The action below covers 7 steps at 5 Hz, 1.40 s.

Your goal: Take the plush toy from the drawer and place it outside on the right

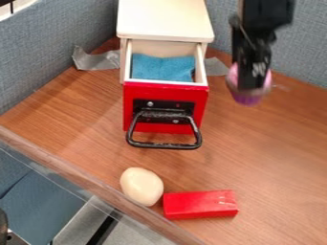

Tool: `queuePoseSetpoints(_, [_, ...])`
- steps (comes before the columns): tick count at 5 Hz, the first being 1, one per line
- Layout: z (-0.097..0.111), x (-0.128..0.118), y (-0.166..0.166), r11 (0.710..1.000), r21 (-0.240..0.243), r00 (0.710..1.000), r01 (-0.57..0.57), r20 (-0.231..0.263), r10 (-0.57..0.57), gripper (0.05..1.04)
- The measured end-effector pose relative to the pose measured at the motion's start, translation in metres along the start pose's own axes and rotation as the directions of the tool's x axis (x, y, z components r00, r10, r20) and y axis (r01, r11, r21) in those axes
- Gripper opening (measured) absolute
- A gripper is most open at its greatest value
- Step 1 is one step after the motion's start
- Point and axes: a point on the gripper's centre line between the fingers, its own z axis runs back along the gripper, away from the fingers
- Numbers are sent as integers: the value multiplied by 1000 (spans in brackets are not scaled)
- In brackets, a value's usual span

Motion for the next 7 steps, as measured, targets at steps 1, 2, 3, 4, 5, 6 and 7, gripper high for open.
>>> queuePoseSetpoints(1, [-27, 4, -9, 999, -52, 999, 10, -50, -13, 785])
queuePoseSetpoints(2, [-57, 3, -8, 998, -62, 994, 22, -107, -29, 785])
queuePoseSetpoints(3, [-71, 1, 0, 999, -27, 992, 34, -123, -37, 785])
queuePoseSetpoints(4, [-75, 3, 6, 998, 9, 993, 56, -107, -55, 785])
queuePoseSetpoints(5, [-78, 5, 5, 998, 8, 995, 64, -80, -63, 785])
queuePoseSetpoints(6, [-92, 1, 6, 998, -14, 994, 67, -87, -68, 785])
queuePoseSetpoints(7, [-101, -1, 5, 997, -28, 992, 70, -99, -73, 785])
